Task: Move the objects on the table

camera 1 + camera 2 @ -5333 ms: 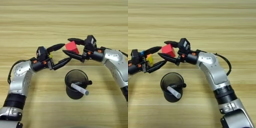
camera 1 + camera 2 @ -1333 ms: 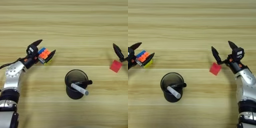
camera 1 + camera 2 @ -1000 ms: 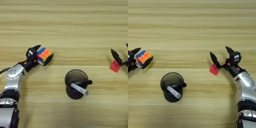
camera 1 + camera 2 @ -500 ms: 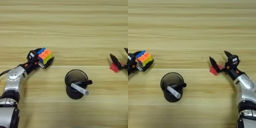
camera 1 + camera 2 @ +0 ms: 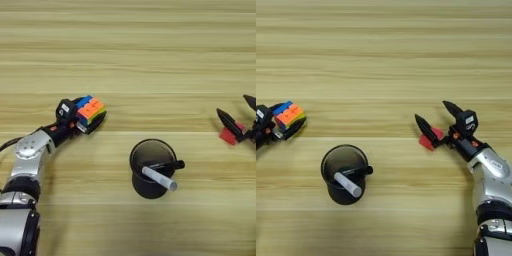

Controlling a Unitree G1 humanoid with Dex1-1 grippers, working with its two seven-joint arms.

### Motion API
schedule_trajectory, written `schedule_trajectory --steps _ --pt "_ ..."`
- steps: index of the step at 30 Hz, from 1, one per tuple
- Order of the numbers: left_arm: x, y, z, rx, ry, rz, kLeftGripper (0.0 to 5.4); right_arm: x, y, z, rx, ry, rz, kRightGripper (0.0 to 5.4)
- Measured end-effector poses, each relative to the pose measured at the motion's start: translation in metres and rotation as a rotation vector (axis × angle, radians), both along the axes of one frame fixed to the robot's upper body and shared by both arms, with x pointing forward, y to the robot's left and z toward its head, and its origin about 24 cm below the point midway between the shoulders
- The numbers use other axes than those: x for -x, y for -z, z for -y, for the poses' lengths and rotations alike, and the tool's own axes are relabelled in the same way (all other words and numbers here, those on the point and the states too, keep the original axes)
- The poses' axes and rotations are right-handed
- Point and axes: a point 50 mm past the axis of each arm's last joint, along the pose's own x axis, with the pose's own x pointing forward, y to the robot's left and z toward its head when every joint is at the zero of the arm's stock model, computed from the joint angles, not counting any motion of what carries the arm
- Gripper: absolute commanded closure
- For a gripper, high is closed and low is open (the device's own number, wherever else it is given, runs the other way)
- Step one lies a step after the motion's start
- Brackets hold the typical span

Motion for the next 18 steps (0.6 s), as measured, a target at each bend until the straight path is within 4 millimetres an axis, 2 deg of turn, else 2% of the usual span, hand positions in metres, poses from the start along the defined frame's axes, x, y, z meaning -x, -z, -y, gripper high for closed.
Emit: schedule_trajectory --steps 6,11,18 --pt "-0.001 0.0 0.0 0.0 0.001 -0.002 2.05 0.0 -0.008 -0.002 -0.018 -0.046 0.034 0.0" --pt "-0.002 -0.001 0.001 0.001 0.006 -0.002 2.11 0.003 -0.013 -0.002 -0.046 -0.093 0.054 0.0" --pt "-0.002 -0.001 0.001 0.001 0.007 -0.003 2.11 0.011 -0.007 0.003 0.008 -0.144 0.001 0.0"
